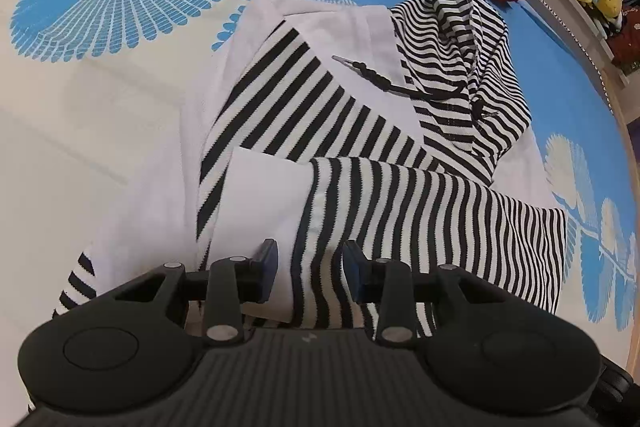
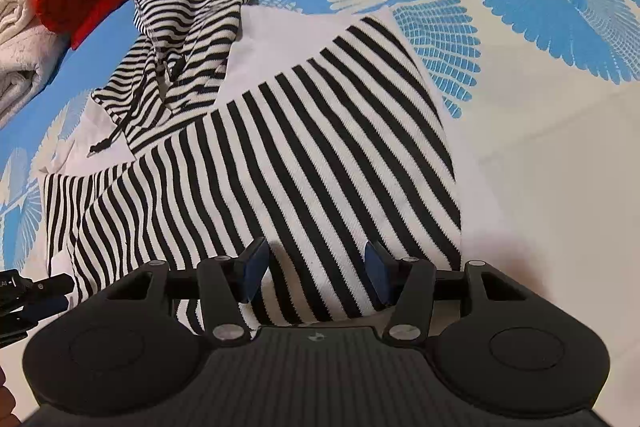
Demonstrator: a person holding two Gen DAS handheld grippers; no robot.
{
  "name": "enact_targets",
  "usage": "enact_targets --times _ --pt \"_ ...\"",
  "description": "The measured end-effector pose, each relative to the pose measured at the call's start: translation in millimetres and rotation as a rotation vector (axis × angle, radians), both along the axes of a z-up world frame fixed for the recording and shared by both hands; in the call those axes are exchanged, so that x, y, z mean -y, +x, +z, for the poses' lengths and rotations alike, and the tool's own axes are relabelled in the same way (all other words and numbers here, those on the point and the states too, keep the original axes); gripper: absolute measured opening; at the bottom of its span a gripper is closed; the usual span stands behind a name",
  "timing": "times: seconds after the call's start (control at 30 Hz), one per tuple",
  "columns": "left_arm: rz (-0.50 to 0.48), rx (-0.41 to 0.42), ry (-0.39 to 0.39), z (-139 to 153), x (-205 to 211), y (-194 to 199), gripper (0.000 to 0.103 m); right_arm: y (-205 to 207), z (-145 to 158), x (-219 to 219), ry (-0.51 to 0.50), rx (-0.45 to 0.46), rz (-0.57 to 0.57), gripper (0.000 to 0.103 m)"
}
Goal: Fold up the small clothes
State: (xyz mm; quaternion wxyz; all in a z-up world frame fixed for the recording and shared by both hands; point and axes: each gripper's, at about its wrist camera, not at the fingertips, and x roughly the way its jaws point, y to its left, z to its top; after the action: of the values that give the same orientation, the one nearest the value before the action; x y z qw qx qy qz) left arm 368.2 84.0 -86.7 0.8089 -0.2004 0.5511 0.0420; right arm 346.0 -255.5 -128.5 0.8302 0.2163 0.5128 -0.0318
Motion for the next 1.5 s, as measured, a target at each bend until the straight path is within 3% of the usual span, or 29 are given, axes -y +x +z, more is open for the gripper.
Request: enact_targets --times 0.3,0.57,0.73,0.9,1.0,1.37,1.5 --pt "-0.021 0.044 0.038 11.3 17.2 0.0 0.043 -6.3 16.8 8.9 -0.062 0.056 0.002 0.055" --pt "-0.089 0.091 0.123 18.7 36.0 -6.2 0.046 -21.0 29.9 16.8 -0.097 0.085 0.009 0.055" --pt "-0.080 0.091 0.185 17.4 38.1 -6.5 0.059 -30.4 28.0 21.6 -0.107 0.076 0.027 0.055" --pt "-0.067 0.063 0.226 10.0 39.0 -2.2 0.062 -35.1 28.1 32.4 -0.121 0.070 0.030 0.055" --pt "-0.076 0.050 0.235 6.7 43.0 0.3 0.072 -36.0 30.5 40.1 -0.144 0.073 0.027 0.055" --pt "-0.098 0.255 0.357 19.0 58.1 -1.5 0.073 -35.0 36.2 65.0 -0.135 0.076 0.008 0.055" --pt "-0.045 0.243 0.344 22.8 49.7 -2.3 0.074 -32.8 38.6 73.1 -0.108 0.074 -0.009 0.055"
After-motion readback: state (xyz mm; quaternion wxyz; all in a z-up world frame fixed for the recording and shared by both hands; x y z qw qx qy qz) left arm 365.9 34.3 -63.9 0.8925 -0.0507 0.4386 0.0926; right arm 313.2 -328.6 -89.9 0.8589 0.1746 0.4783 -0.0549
